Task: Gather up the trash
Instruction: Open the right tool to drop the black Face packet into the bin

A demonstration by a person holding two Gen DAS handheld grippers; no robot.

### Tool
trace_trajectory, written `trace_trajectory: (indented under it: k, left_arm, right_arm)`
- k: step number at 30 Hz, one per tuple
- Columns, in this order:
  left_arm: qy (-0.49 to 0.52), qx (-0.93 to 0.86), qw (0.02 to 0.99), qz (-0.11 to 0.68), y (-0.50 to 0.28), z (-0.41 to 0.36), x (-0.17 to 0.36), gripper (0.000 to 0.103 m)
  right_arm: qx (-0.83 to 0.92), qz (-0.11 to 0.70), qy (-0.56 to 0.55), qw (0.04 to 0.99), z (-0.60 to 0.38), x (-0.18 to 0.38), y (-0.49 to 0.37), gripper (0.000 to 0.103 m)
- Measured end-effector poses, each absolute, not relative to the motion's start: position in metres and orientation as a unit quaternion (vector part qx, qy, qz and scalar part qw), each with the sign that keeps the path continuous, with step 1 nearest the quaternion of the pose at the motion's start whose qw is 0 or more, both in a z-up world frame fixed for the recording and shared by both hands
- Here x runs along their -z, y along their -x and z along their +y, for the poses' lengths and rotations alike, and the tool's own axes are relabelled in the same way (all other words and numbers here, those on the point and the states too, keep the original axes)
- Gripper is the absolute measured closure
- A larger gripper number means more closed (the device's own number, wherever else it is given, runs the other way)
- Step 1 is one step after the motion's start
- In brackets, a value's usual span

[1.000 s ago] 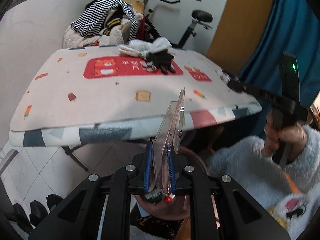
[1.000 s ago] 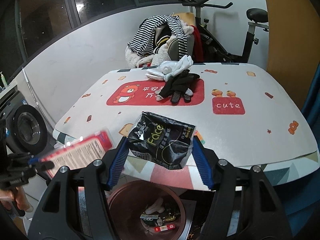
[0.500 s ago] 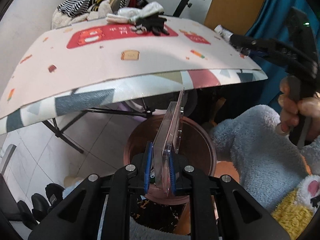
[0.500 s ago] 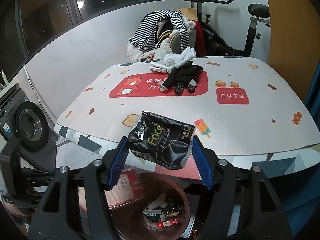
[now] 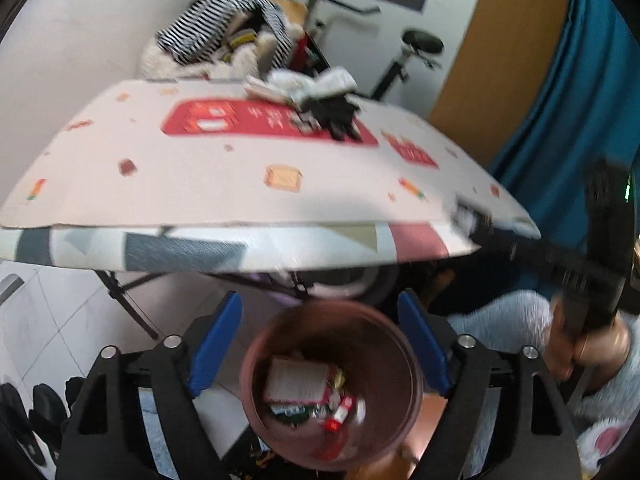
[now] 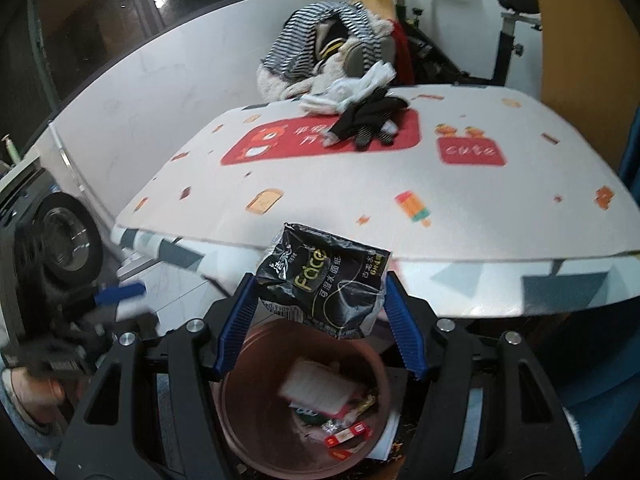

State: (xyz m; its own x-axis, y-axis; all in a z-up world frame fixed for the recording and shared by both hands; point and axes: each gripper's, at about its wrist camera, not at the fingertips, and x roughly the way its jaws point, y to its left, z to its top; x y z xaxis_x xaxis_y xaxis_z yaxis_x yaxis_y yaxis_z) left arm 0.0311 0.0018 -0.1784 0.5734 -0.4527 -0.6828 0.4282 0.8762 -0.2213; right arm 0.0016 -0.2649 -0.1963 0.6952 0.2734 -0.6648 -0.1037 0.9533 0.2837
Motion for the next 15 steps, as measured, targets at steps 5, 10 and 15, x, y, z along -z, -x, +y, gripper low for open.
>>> trace_trajectory:
  k: [5,10,15]
  left_arm:
    - [0.026,0.205,0.916,0.345,-0.021,0.015,0.163,0.014]
    - [0.014,0.169,0.931,0.322,-0.015,0.028,0.162,0.012]
    - [-0.008,0.146,0.938,0.315,-0.01,0.034,0.172,0.012]
  right_arm:
    - [-0.125,0.397,-0.109,0.903,-0.248,0.218,0.003,0.039]
    - [-0.141,0.411,-0.105,0.894,-0.235,0.239,0.008,0.039]
    - [-0.157,0.432,-0.084,0.884,-0.222,0.259,0.008,0.039]
